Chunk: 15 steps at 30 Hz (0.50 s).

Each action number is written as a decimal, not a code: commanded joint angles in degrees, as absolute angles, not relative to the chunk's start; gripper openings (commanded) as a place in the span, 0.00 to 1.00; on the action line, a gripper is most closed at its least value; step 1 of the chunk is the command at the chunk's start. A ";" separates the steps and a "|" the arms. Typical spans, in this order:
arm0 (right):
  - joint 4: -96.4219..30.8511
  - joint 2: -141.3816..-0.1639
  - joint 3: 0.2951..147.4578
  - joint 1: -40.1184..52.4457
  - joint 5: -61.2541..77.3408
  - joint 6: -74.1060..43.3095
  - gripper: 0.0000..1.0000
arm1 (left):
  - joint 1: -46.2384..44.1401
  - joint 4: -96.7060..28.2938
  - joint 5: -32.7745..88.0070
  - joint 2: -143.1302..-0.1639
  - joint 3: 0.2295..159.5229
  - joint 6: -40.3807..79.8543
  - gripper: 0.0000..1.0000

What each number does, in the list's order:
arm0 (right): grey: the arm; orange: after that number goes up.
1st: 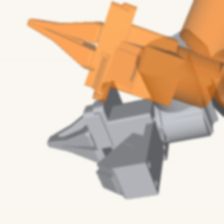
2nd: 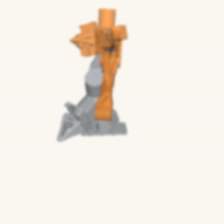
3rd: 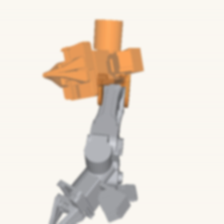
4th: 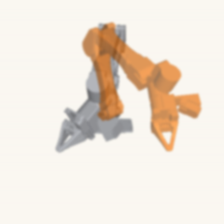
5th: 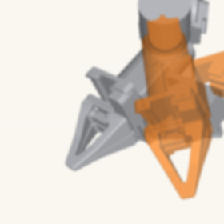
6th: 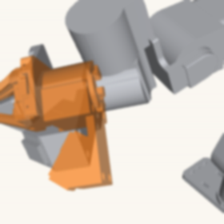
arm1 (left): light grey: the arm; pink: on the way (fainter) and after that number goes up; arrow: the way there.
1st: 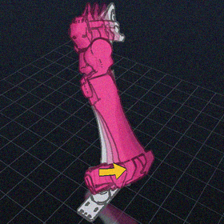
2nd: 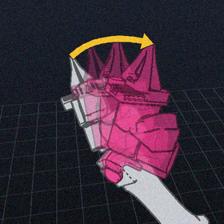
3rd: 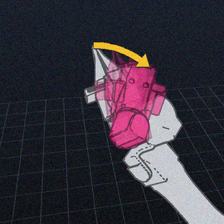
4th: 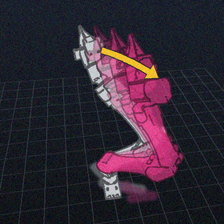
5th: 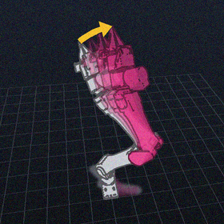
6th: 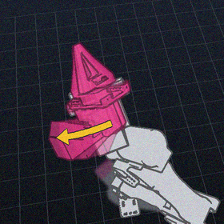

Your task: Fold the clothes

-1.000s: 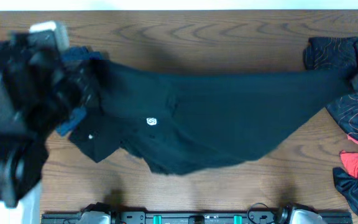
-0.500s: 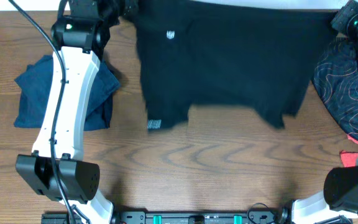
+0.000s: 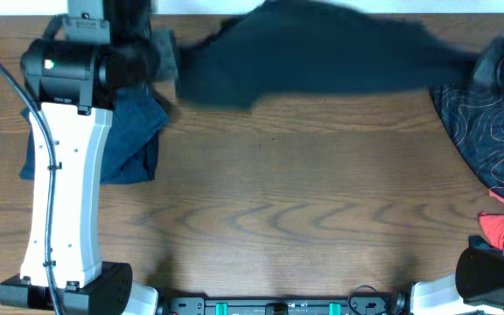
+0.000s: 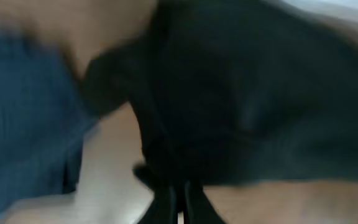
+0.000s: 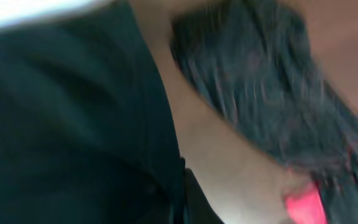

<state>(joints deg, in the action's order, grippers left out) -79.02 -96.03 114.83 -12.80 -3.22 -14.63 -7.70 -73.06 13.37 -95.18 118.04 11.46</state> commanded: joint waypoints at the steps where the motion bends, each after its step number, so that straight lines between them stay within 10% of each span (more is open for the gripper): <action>1: -85.73 -96.27 108.47 -12.71 -4.67 -12.56 0.01 | -9.74 -81.78 13.13 -96.99 111.28 10.33 0.06; 15: -82.63 -87.79 74.41 -12.80 -0.47 -12.82 0.01 | -18.09 -86.46 13.02 -88.40 71.53 14.09 0.06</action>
<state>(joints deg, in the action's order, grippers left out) -83.48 -93.97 78.81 -12.80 -1.10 -12.93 -17.47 -85.65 13.32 -95.59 76.82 11.88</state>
